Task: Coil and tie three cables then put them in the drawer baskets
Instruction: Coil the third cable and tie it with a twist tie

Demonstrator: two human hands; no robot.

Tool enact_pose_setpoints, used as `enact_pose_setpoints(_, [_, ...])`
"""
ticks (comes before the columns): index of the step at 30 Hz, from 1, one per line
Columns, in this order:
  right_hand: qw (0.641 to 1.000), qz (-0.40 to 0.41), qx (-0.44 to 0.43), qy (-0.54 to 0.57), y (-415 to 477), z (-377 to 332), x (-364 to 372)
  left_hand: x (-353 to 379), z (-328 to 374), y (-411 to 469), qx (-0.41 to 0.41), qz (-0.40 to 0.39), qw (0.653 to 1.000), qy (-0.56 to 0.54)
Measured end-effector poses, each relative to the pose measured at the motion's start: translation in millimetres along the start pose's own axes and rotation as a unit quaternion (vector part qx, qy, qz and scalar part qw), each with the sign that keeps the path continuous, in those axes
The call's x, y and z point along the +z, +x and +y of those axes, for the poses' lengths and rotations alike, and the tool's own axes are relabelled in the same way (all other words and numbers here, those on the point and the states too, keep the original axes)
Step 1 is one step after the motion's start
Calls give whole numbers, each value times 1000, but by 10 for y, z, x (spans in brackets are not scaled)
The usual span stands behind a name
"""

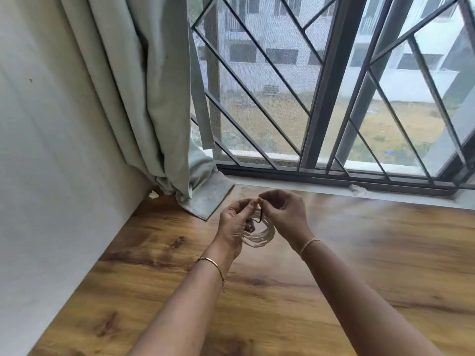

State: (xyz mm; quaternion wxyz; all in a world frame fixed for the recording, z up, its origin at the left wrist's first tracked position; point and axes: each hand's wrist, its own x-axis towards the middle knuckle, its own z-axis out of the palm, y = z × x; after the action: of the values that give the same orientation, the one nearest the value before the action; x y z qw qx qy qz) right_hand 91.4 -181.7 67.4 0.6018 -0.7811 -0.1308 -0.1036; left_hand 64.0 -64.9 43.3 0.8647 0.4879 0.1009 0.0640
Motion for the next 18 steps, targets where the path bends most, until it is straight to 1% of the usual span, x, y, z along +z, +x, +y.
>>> enact_pose_setpoints(11, [999, -27, -6, -43, 11, -11, 7, 0, -2, 4, 4, -7, 1000, 3])
enact_pose_setpoints(18, [999, -7, 8, -41, -24, 9, 38, 4, -26, -4, -7, -6, 1000, -12])
